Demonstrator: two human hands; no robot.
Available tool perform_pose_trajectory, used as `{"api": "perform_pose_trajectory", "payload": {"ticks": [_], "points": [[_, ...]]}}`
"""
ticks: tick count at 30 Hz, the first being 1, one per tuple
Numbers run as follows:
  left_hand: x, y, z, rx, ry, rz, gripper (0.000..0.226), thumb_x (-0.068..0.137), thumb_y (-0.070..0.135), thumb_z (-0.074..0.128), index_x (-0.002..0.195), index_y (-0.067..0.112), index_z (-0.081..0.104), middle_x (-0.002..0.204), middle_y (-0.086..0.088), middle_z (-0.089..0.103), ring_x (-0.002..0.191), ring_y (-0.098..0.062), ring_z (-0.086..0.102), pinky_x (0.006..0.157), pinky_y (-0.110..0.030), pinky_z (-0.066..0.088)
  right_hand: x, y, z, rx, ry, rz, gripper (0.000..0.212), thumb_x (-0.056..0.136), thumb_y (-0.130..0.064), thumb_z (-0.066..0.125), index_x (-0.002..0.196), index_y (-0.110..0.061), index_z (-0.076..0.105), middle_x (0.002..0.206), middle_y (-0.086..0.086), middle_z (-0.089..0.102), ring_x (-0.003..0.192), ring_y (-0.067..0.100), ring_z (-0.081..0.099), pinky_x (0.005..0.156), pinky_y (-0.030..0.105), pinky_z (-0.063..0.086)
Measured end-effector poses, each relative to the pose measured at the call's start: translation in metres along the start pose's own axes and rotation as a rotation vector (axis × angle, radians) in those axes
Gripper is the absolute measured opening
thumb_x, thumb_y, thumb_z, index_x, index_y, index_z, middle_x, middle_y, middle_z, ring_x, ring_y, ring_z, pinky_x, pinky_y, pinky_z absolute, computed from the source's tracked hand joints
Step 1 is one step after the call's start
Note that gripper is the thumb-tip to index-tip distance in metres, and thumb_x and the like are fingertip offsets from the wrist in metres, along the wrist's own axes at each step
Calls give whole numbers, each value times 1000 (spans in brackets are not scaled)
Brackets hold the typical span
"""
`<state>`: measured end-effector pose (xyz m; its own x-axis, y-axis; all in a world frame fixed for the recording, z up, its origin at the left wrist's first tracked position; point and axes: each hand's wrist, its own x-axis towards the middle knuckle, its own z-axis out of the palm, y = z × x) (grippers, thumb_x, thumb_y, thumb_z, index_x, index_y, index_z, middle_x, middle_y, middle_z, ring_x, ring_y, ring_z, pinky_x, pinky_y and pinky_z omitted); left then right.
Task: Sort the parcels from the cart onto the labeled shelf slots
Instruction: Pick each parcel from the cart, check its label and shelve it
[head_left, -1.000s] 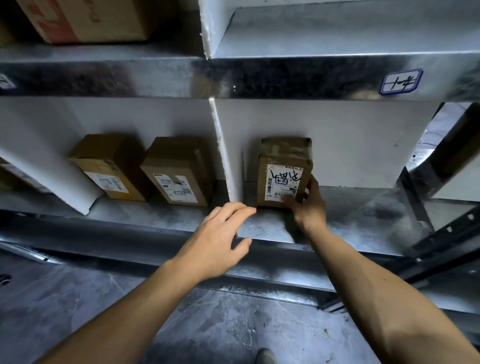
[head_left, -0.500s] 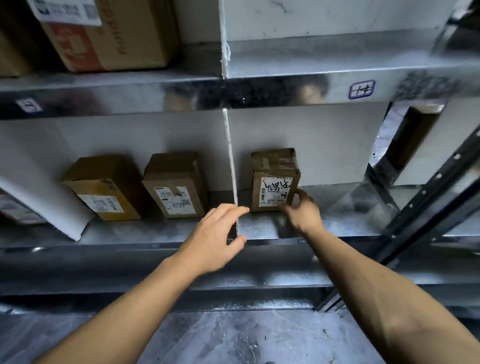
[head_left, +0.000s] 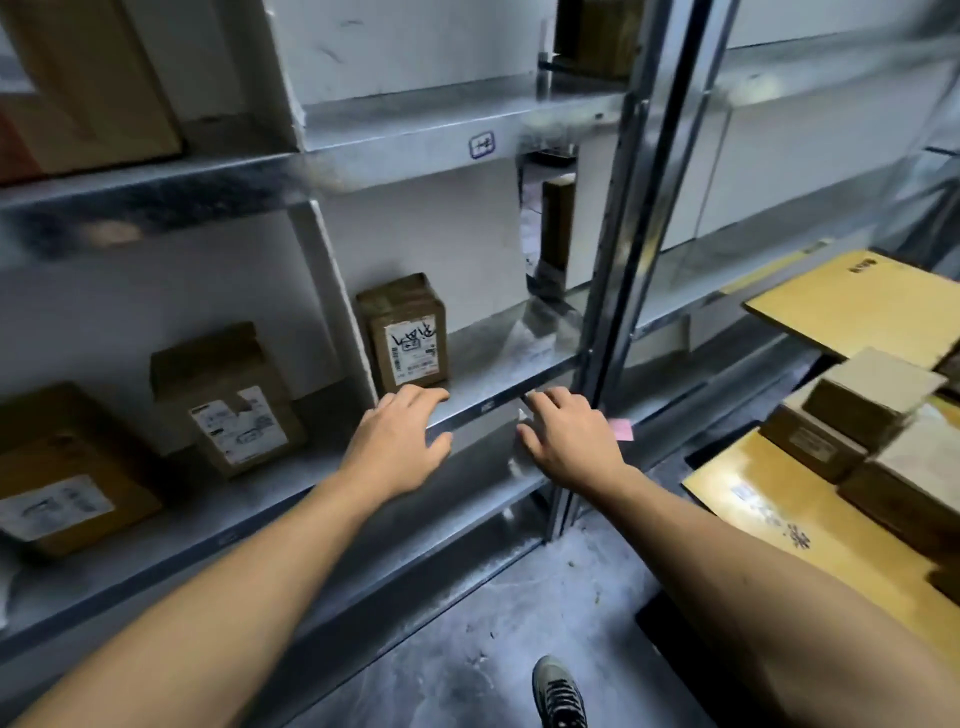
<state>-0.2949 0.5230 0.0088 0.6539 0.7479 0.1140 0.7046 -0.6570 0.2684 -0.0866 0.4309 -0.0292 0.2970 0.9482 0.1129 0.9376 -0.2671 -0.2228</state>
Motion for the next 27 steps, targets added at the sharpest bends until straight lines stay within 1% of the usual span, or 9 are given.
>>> {"api": "perform_pose_trajectory", "payload": {"ticks": [4,8,11,14,18,24,27], "points": [[3,27,17,18,-57,65,52,92,41,53,141,26,41,139,1,46,125,-23,43,104,-39,36,-44,29,-7,-100,-16,84,43,97,-49,47,126,-18,54,126,6,54,115,33,54,87,42,48],[21,76,33,35,-69,194,52,92,42,53,141,28,41,141,2,46,127,-22,42,105,-39,36,-88,74,-24,-177,5,197,43,95,-50,46,125,-20,53,123,6,56,115,33,54,86,43,47],[35,122,46,58,-91,303,50,91,42,52,139,29,42,140,3,46,127,-23,43,105,-39,34,-117,110,-39,-208,15,298,43,95,-52,46,124,-21,52,121,7,57,113,33,56,85,44,49],[51,176,61,85,-99,421,50,89,42,54,137,28,45,135,1,50,121,-26,47,100,-40,37,-144,149,-52,-228,14,423,41,95,-53,43,123,-24,51,126,6,56,118,31,53,88,43,48],[70,251,83,71,-119,524,48,90,40,51,136,26,45,132,1,51,117,-25,48,99,-39,39,-174,203,-70,-234,28,542,45,98,-54,42,129,-24,51,132,5,55,122,29,51,92,43,46],[100,361,115,58,-134,591,53,92,44,50,141,29,39,139,3,48,124,-21,45,103,-40,38,-201,297,-102,-237,37,622,46,97,-53,42,132,-23,46,132,6,52,122,29,50,96,45,46],[116,402,137,67,-139,580,54,93,46,50,143,31,38,140,3,48,125,-19,45,103,-39,38,-209,340,-112,-244,23,645,46,98,-52,43,133,-23,45,132,5,51,122,29,50,99,49,44]]}}
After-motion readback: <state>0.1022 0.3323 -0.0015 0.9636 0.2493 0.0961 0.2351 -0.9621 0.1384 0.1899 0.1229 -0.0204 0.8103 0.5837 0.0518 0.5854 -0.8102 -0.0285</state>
